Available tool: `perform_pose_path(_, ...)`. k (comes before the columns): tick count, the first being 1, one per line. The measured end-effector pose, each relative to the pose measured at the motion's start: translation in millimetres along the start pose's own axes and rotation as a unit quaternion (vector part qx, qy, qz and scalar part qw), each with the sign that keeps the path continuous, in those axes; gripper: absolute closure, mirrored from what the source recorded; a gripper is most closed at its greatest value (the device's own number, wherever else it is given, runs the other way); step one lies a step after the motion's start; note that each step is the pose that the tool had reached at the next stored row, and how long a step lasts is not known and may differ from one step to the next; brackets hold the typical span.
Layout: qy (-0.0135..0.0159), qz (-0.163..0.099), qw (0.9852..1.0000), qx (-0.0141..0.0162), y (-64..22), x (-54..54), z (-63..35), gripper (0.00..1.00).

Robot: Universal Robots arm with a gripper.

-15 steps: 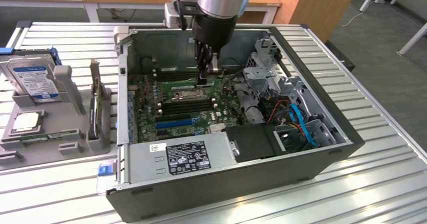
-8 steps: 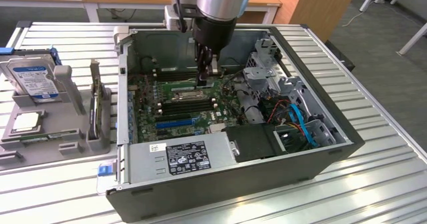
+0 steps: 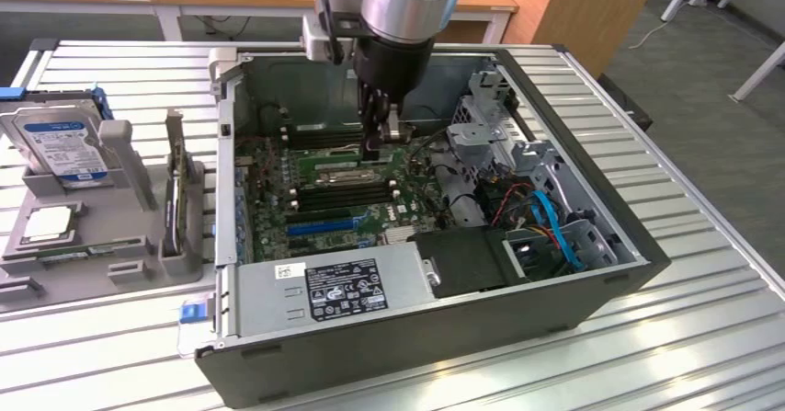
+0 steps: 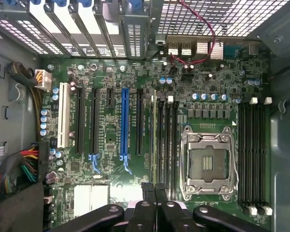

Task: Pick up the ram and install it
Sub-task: 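Insert the ram into the slot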

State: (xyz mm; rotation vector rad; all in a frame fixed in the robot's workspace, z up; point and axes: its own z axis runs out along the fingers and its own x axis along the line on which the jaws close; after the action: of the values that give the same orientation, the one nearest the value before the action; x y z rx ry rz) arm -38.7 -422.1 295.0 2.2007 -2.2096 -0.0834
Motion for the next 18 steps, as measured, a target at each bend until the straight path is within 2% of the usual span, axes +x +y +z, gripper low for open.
perform_pose_path(18, 0.0000, 0.000, 1.0000, 0.0000, -0.7, 0.3, 12.2, 0.89)
